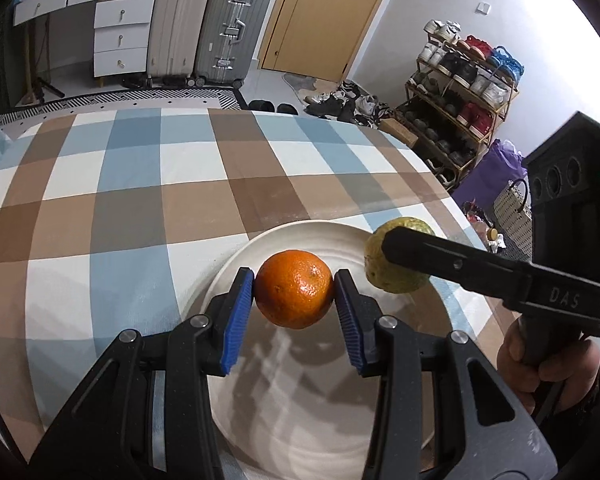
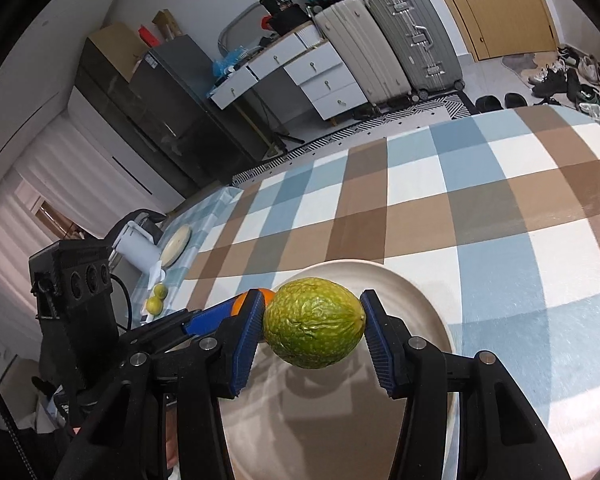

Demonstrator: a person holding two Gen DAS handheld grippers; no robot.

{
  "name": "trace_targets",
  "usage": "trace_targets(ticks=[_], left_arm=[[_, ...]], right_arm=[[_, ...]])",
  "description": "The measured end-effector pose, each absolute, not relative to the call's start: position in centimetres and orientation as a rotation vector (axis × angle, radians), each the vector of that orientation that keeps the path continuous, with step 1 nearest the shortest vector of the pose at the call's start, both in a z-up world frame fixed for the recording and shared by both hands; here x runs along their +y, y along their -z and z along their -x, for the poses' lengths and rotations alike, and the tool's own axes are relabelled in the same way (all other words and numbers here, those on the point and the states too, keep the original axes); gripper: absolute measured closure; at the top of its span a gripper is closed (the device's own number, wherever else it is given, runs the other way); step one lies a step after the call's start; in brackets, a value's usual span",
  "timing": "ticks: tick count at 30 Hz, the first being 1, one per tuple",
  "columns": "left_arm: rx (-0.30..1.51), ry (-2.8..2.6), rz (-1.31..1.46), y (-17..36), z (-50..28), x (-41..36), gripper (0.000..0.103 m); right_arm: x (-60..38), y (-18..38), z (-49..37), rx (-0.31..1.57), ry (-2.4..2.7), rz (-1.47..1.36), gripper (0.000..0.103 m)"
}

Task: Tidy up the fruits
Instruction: 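Carry the orange and green citrus onto the cream plate and release both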

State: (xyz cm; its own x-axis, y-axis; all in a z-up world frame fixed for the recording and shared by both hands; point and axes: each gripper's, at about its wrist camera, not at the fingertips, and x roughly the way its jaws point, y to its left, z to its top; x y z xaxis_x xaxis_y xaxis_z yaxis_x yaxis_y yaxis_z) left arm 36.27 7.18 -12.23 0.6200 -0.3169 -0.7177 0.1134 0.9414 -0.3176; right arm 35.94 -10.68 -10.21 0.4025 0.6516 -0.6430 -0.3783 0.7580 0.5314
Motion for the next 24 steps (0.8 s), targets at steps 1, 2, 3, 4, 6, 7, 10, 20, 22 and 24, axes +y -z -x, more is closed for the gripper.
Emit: trace_targets(ticks=[1,2,3,4,6,7,10,20,22,24], left_arm=[[0.871,0.247,0.249,12.4,-36.5,7.2,0.064],[0.872,0.249,0.248,12.6,-36.8,7.2,0.064],[0.873,0.257,0.250,12.8,-37.1,7.2,0.064],[0.873,0.257,0.249,12.9,-37.2,7.2,0.064],[0.870,0.257,0.252,13.1,-37.6,7.2,0.064],[0.869,0.265,0.259,13.2,-37.8,7.2,0.064],[0.861,0.280,0.269,13.3,-38.0,7.1,0.065],[0.818,0.287,0.256,12.0,-37.1,6.8,0.044],[0.801,0.281,0.248,11.1,-36.1,6.8,0.034],[0.775,0.261,0.227,9.8,-34.8,6.7,0.023]], right_arm=[[-10.6,10.5,-36.3,0.959,-0.661,-0.328,0.053],[-10.5,10.8,-36.6,0.968,-0.656,-0.333,0.053],[-10.5,11.0,-36.8,0.971,-0.650,-0.332,0.053],[-10.4,11.2,-37.1,0.975,-0.642,-0.328,0.053],[-10.0,11.7,-37.3,0.991,-0.631,-0.306,0.053],[-9.9,11.9,-37.4,0.998,-0.629,-0.299,0.053],[-9.7,12.4,-37.7,1.010,-0.620,-0.309,0.052],[-11.0,11.0,-37.1,0.931,-0.600,-0.351,0.017],[-11.6,10.0,-36.3,0.907,-0.607,-0.362,0.016],[-12.3,9.0,-35.3,0.886,-0.598,-0.361,0.005]])
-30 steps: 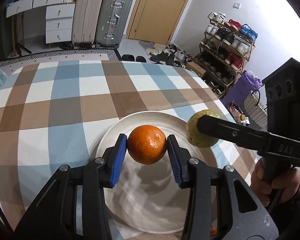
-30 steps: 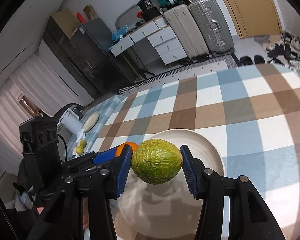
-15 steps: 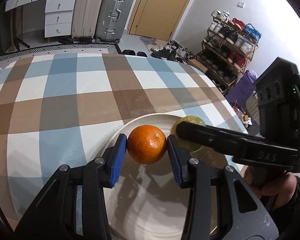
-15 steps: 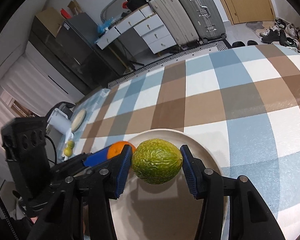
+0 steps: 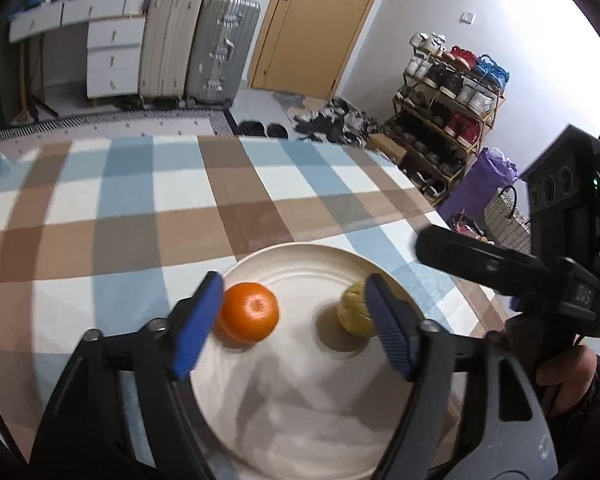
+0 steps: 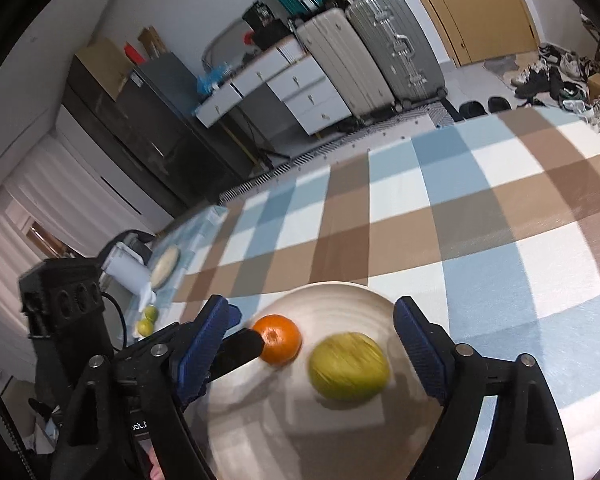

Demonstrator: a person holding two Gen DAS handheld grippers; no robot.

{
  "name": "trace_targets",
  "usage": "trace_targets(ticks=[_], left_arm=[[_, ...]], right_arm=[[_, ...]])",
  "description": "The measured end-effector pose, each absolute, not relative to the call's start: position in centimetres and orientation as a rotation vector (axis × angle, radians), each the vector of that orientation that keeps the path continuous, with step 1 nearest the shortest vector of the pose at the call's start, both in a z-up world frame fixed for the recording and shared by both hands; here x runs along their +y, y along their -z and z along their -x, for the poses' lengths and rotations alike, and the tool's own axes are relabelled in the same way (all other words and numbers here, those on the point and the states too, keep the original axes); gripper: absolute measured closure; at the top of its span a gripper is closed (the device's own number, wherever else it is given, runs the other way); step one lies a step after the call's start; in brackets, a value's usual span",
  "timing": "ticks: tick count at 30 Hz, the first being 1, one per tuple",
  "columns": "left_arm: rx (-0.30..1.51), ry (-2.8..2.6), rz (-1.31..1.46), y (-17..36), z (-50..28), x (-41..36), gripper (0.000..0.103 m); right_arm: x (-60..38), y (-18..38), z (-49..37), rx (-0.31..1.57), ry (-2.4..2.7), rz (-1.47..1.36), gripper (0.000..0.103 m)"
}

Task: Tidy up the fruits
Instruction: 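Carry the orange and green citrus onto the cream plate and release both, then move both grippers back toward the remaining fruit cluster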

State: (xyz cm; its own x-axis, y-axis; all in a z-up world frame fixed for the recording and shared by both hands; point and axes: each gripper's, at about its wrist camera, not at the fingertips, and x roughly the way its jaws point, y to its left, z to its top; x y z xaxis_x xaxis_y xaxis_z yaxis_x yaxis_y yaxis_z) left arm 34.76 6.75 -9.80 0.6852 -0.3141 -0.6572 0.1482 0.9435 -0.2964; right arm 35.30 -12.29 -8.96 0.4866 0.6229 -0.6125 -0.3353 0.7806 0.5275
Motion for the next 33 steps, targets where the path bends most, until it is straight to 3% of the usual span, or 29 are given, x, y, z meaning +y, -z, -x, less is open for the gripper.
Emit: trace_targets(ticks=[6,10,33], left_arm=[[0.729,0.215,0.191,6.6,-30.2,6.4,0.018],[0.711,0.181,0.199,5.3,-26.7,6.3,0.001],[0.621,0.140,0.141,0.9,-8.8,3.5,0.001]], right_arm=[[-14.8,5.9,-30.9,0.830,-0.567,-0.347,0.000],[-15.8,4.5,-27.6,0.803,-0.554,-0.334,0.000],[-15.2,0.6,-10.5,0.626,-0.543,-0.110,0.000]])
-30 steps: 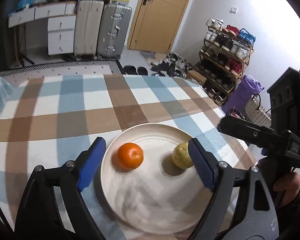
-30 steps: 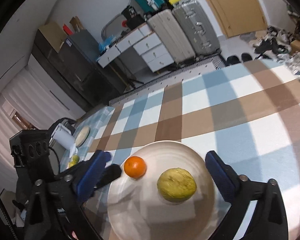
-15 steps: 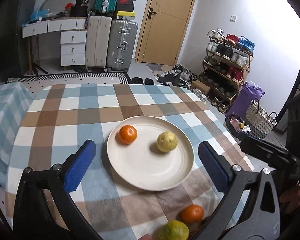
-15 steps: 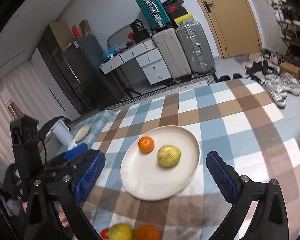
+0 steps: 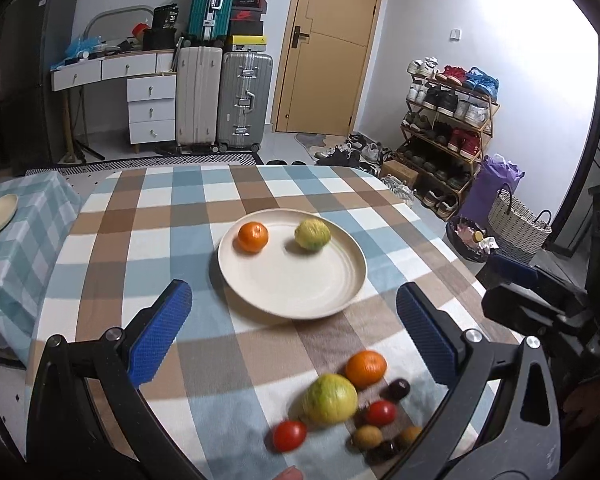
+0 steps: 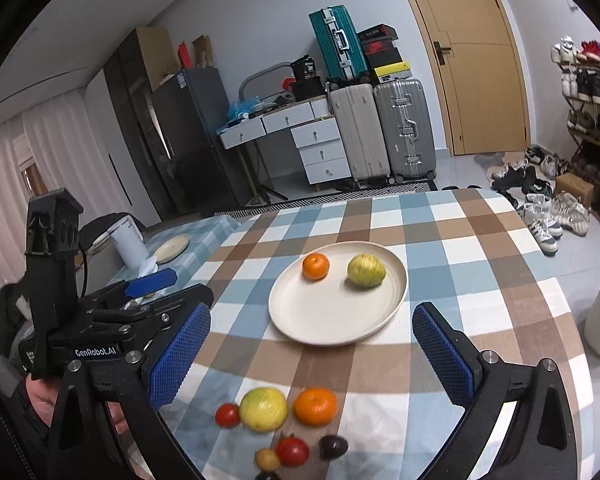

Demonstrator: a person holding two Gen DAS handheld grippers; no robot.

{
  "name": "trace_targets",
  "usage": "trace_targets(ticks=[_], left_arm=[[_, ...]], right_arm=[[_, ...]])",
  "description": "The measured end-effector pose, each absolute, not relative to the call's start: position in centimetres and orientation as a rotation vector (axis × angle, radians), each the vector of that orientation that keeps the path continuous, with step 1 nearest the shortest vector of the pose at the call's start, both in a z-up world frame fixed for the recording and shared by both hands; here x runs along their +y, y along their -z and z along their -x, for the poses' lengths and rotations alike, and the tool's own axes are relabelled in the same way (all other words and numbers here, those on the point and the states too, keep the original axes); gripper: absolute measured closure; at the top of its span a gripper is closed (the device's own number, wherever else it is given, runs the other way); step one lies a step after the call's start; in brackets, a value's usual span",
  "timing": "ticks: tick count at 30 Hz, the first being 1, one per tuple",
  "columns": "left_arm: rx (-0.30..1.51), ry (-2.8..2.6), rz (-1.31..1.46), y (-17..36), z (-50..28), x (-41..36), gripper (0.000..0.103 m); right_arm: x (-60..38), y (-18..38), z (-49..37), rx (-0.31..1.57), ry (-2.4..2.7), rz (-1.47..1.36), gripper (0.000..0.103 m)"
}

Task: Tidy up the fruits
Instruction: 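Move both grippers back toward the remaining fruit cluster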

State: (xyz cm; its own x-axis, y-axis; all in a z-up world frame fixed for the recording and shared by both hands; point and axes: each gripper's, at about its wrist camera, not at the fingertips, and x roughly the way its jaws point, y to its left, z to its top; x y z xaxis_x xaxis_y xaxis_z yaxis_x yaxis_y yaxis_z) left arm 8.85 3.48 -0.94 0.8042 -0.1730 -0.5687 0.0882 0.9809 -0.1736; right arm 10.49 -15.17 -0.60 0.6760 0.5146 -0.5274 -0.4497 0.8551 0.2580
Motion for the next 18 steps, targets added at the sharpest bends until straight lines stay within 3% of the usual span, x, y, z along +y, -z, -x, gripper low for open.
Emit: trace_targets(ticks=[11,18], left_arm=[[0.686,0.134,0.169,5.1,-3.6,3.6,0.001],[0.750,0.146,0.199,8.8,-4.3,4.9,0.001]], right_arm=[[-14.4,3.9,-6.3,0.689,-0.557,-0.098,0.000],[-14.4,6.7,-6.7,0.760,-0.547,-0.133,0.000]])
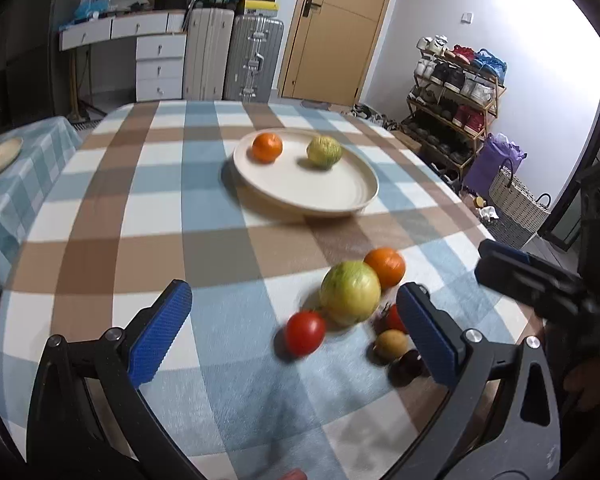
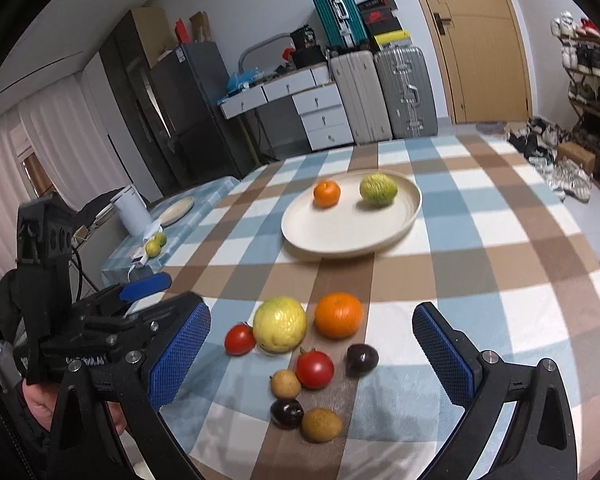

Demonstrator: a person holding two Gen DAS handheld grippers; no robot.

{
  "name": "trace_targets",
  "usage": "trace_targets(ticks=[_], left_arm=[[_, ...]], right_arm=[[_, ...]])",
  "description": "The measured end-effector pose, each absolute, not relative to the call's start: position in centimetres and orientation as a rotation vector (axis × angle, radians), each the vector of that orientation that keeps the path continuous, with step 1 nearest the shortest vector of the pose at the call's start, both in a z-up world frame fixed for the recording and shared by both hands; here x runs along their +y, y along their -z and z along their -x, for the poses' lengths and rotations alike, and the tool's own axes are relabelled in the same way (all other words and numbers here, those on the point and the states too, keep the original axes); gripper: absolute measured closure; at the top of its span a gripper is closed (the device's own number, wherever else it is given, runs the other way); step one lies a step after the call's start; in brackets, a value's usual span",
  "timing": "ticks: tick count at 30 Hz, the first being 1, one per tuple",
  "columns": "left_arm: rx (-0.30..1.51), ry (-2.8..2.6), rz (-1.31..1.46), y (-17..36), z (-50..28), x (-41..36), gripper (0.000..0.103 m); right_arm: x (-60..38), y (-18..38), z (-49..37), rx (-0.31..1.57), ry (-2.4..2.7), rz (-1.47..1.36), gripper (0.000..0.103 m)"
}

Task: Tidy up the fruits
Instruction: 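Move both grippers back toward the remaining fruit cluster, then grasp the second orange with the right gripper while the left gripper approaches the yellow pomelo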

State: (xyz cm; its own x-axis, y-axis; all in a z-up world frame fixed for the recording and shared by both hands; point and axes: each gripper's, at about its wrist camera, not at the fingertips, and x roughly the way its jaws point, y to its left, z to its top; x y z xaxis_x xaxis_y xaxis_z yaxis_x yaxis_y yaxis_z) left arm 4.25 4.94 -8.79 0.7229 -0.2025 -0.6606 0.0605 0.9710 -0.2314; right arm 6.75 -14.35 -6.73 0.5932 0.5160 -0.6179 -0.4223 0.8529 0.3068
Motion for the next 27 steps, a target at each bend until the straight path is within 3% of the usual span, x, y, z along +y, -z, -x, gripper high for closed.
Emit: trace_targets(ticks=[12,23,27], left_arm=[[0.796,0.183,0.216,12.0,-6.2,5.8,0.001],[0.809,0.226,0.207,12.5,-7.4,5.1,0.001],[0.811,0.231,0.208,12.6,-7.7,4.9,0.001]], right_arm=[[-14.6,11.1,-11.5,0.897,-0.556,-0.232,0.002],[-14.5,13.4,-14.0,0.961,-0.593,-0.299,0.023],[-14.3,13.5,-14.1,0.967,-0.608,-0.292,0.038]])
